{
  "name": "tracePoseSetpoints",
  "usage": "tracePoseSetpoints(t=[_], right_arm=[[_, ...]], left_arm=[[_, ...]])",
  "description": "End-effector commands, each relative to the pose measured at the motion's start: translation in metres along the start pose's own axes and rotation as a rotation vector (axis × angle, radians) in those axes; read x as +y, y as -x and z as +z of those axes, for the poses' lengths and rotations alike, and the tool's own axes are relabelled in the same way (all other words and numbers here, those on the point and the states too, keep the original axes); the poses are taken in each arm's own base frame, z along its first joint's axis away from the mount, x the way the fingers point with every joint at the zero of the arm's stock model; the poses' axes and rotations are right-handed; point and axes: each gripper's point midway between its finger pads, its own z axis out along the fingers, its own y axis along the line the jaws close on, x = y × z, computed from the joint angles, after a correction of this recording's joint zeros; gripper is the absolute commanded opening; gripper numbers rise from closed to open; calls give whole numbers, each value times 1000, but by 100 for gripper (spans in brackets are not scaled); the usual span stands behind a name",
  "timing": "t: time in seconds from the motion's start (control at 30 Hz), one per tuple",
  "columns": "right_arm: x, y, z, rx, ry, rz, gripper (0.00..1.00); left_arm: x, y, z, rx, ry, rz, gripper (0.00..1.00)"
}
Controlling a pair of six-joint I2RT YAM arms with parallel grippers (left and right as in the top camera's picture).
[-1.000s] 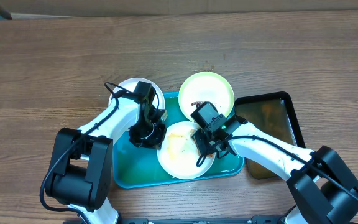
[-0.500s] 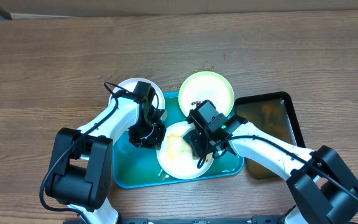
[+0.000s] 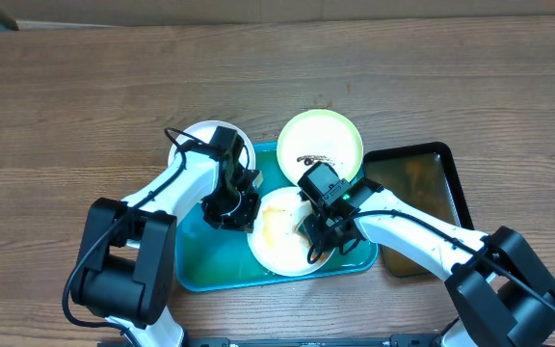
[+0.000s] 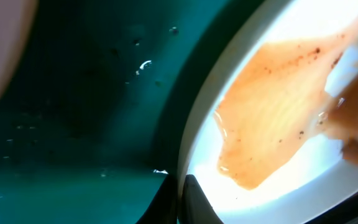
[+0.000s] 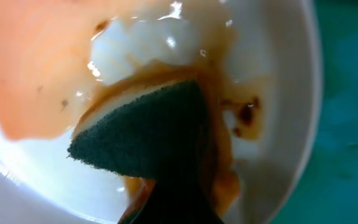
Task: Clean dirty plates on tray and stack at the side
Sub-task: 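Scrub the bottom white plate with the sponge while left gripper holds it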
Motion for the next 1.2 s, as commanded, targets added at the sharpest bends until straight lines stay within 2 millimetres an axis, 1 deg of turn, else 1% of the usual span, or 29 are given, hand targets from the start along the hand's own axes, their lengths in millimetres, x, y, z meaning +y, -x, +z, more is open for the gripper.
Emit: tracePoseSetpoints(t=[0.0,0.07,0.13,0.23,0.3,0.37,0.47,0.57,0.6,0.73,0.83,0.9,0.93,1.03,1.1,1.17], right_arm=[[-39,26,-5,-137,-221,33,4],[-36,46,-7,-220,-215,33,4],[-34,59,-10,-279,-210,37,4],[-29,74,-14,-344,-189,39,4],[-27,78,-15,-360,-183,40,4],[-26,77,-15,-356,-174,37,4],[-11,67,-9,-297,-91,-5,4],[5,44,-3,-189,12,-16,4],[6,37,-2,-157,21,-15,4],[-3,11,1,-49,-12,-2,4],[-8,2,1,-14,-35,2,4],[-12,6,1,-34,-58,1,4],[-12,11,1,-57,-65,-1,4],[-4,32,-1,-138,-31,-10,4],[14,47,-4,-195,61,-23,4],[40,53,-9,-215,202,-63,4]], left_arm=[[8,0,1,9,31,-18,4],[8,0,1,9,31,-18,4],[8,0,1,9,31,-19,4],[8,0,1,9,29,-26,4],[8,0,1,9,30,-26,4],[8,0,1,9,29,-26,4],[8,0,1,9,30,-26,4],[8,0,1,9,29,-26,4],[8,0,1,9,30,-26,4],[8,0,1,9,30,-26,4],[8,0,1,9,30,-26,4],[8,0,1,9,30,-26,4],[8,0,1,9,30,-26,4],[8,0,1,9,30,-26,4],[8,0,1,9,30,-26,4],[8,0,1,9,29,-26,4]])
